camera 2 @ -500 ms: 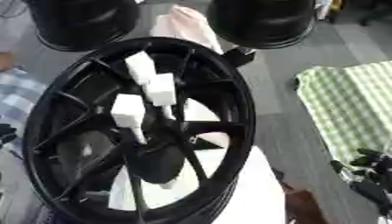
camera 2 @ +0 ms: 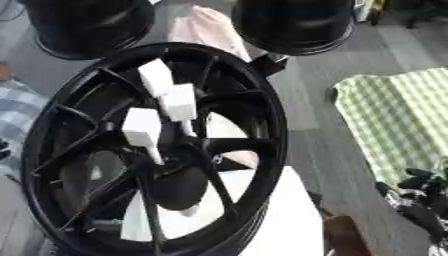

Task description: Pull the pin out of the wheel hub.

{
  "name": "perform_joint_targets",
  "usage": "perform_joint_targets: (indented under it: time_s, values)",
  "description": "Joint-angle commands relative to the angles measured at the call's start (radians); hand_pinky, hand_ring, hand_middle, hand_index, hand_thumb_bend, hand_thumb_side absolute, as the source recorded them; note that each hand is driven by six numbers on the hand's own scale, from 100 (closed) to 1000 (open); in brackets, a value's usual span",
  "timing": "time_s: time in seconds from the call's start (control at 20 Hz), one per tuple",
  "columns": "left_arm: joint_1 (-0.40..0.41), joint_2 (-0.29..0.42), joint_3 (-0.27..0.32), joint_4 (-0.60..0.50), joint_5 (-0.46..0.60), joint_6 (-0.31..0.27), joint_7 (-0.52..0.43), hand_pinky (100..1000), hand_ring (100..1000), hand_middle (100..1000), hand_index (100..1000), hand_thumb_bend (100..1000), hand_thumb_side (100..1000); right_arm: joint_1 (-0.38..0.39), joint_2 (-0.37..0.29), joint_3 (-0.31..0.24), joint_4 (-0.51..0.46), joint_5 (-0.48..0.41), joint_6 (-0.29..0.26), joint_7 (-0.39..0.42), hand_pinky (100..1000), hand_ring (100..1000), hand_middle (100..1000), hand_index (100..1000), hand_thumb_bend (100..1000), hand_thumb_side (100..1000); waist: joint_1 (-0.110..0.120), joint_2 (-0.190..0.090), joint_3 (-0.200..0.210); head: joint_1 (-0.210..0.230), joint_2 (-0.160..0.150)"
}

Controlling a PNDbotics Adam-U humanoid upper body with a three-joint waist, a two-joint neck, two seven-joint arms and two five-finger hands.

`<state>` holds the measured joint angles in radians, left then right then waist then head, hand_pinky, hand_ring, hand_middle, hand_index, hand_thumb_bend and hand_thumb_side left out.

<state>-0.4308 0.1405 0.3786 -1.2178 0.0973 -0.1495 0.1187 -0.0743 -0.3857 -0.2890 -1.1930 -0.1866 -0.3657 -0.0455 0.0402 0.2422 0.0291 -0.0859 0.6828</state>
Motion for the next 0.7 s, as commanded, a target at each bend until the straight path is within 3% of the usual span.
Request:
perform_joint_targets:
  time_s: [0.05, 0.4, 0.7]
  values:
    - [-0.011, 0.017, 0.016, -0.022, 0.013, -0.001, 0.014, 694, 640, 538, 752, 110, 882, -0.006, -0.031, -0.009, -0.012, -0.002, 0.004, 0.001, 451, 586, 472, 657, 685, 117, -0.003, -0.012, -0.001, -0.004, -0.007]
    - [-0.005, 0.027, 0.012, -0.019, 0.007, -0.011, 0.028, 688, 621, 512, 741, 100, 866, -0.018, -0.036, -0.009, -0.009, 0.012, 0.025, 0.015, 462, 604, 490, 669, 695, 112, -0.001, -0.013, -0.005, -0.003, -0.011]
    - [0.046, 0.121, -0.078, 0.029, 0.013, -0.052, 0.029, 684, 617, 509, 738, 100, 871, -0.025, -0.100, -0.017, -0.080, 0.089, 0.082, 0.051, 489, 645, 527, 690, 745, 153, -0.006, -0.015, -0.012, -0.007, -0.001]
